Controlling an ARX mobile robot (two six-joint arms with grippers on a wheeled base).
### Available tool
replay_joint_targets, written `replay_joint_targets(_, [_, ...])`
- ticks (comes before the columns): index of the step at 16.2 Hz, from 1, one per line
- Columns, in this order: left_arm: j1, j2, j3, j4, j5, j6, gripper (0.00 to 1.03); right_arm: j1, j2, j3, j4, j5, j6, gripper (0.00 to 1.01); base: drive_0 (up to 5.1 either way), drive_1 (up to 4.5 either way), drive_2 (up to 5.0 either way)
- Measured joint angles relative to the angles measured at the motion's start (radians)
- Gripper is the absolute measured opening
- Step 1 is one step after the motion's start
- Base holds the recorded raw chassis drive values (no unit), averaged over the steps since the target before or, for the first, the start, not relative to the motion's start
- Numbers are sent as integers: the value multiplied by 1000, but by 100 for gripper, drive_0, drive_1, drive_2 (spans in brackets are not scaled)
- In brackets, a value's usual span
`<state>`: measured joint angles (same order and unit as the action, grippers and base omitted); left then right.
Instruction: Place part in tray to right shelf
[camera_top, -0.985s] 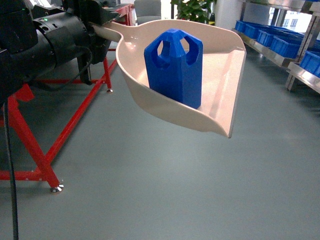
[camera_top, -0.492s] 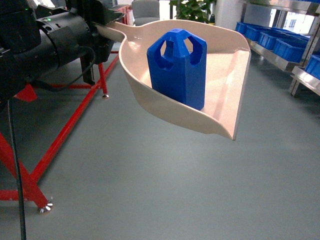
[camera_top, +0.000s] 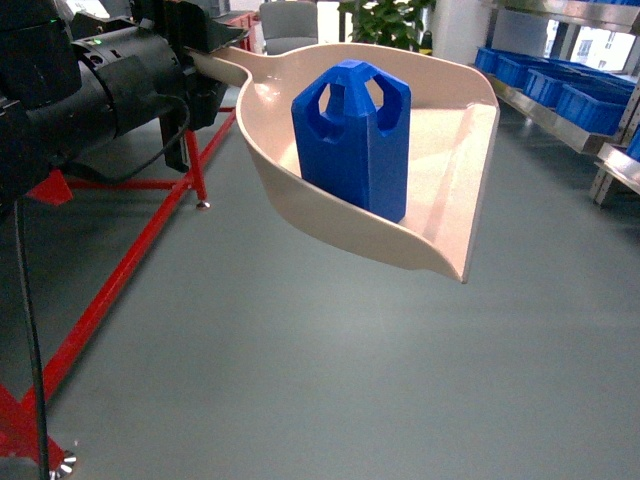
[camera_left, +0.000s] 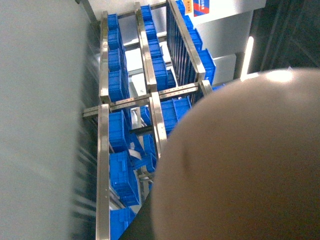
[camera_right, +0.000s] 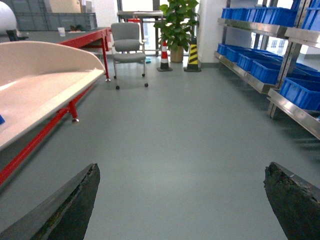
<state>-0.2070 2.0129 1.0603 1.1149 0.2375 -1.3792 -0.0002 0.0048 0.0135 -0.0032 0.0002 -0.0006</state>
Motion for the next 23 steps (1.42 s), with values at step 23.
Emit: replay_joint_targets(23, [-1, 0, 0, 7, -1, -1, 13, 0, 0, 0, 0, 0, 0, 98, -1, 431, -433])
